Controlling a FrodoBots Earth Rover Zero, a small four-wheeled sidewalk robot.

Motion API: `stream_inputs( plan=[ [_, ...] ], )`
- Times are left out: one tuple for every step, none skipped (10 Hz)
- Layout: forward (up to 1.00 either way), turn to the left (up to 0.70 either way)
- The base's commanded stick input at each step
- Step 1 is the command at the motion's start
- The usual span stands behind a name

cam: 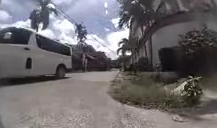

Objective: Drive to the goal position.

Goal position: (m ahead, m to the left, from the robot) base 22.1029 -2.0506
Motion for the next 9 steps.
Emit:
stream_inputs(
  plan=[
    [0.5, 0.0],
    [0.5, 0.0],
    [0.5, 0.0],
    [0.5, 0.0],
    [0.5, 0.0],
    [0.5, 0.0],
    [0.5, 0.0],
    [0.5, 0.0],
    [0.5, 0.0]
  ],
)
